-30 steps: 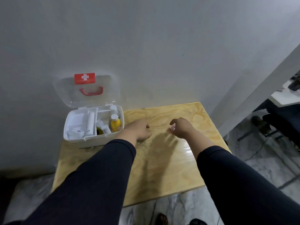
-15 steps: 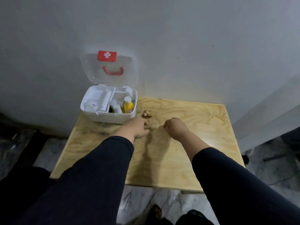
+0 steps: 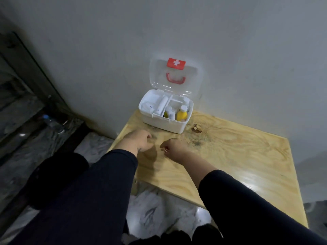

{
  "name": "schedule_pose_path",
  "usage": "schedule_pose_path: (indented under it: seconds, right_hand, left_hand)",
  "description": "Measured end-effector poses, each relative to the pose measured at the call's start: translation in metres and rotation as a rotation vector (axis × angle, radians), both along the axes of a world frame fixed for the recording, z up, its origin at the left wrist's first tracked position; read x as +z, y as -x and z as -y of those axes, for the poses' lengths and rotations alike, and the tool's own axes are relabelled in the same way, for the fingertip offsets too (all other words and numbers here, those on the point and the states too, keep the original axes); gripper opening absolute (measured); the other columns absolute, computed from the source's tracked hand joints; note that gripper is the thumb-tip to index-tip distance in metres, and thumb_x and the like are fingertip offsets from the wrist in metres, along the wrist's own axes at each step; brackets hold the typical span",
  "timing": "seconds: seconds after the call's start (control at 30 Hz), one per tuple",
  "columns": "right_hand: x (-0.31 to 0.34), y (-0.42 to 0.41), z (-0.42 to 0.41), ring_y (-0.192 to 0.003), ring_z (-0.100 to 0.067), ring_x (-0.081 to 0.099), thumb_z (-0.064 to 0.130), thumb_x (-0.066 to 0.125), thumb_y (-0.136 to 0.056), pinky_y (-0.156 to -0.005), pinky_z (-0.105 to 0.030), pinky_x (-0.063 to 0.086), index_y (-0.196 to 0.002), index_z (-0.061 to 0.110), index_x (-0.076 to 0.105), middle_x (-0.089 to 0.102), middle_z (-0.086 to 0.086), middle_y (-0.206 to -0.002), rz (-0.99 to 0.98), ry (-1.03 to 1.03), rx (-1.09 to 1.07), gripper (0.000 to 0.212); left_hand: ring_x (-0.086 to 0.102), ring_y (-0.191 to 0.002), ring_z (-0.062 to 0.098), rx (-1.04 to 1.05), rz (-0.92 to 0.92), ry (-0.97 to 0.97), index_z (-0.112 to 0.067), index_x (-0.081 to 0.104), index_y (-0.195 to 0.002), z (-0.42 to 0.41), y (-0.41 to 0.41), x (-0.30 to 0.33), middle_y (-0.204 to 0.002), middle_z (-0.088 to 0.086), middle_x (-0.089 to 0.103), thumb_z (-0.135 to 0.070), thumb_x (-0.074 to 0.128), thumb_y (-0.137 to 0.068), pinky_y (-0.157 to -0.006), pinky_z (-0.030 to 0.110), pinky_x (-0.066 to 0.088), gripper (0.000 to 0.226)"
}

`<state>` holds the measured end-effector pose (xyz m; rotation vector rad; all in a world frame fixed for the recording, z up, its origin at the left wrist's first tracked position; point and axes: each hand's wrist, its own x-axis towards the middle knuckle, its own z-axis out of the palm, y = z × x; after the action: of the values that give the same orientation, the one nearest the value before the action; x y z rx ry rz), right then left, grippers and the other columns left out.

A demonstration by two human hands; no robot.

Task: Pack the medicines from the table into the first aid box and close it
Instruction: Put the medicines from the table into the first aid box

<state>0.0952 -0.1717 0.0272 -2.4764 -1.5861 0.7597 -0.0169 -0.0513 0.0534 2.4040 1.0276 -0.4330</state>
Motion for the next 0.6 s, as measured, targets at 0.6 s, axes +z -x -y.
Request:
schedule_pose_path:
  seconds: [0.6]
  right_hand:
    - [0.092,-0.048,-0.119,-0.099,-0.029,0.063,0.007,0.056,-0.086,-0.086,-0.031,0.048,-0.11,0.012,0.069,0.068,-0.011,-0.103,0.09,-0.402,-0.183,0.028]
  left_hand:
    - [0.054,-0.12,0.033,0.08,0.139,-0.133,-0.017,0.05,-0.136,-0.079,-0.008,0.023,-0.137,0.009,0.053,-0.031,0.053,-0.094,-0.1,0.045,0.047,0.044]
